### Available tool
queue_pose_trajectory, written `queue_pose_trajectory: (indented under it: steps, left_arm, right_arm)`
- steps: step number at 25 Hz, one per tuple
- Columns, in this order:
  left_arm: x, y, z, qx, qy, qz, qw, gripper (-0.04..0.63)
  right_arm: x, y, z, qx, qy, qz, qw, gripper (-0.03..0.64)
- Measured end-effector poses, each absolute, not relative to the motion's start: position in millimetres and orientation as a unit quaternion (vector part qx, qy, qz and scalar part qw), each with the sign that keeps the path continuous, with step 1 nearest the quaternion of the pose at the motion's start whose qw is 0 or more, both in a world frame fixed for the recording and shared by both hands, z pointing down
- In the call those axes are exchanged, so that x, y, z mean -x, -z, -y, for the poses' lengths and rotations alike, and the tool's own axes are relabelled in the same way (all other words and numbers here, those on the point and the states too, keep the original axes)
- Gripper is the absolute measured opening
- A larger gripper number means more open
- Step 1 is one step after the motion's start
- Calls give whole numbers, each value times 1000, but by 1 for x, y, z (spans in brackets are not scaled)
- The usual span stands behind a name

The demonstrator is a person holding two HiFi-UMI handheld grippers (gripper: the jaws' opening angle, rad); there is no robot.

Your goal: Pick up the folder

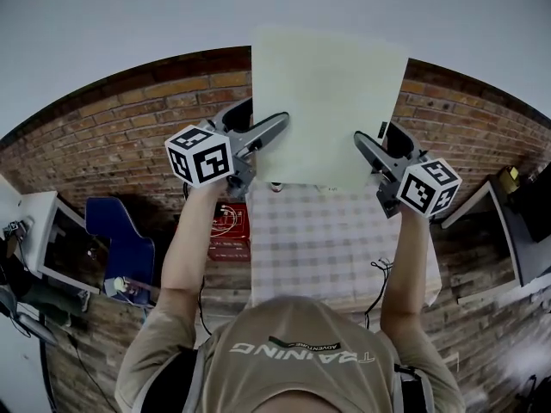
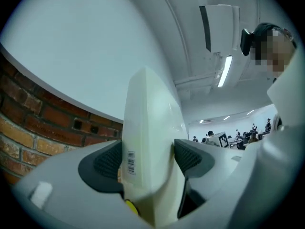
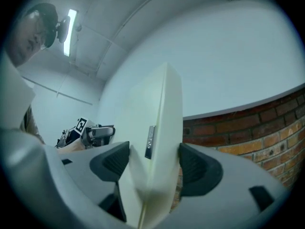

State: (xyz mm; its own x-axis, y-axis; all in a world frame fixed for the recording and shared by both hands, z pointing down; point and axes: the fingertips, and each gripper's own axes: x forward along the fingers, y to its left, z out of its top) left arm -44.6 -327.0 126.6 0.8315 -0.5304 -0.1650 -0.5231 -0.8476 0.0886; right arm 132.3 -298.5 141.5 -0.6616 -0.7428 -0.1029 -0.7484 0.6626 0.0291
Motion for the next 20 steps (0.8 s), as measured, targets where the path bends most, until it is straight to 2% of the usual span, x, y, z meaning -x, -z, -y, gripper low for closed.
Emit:
queue_pose_trajectory:
  steps: [20]
  left_arm:
    - [48, -119, 323, -954, 114, 276, 0, 325]
  right_arm:
    - [-130, -130, 295, 409, -66, -909, 44, 293]
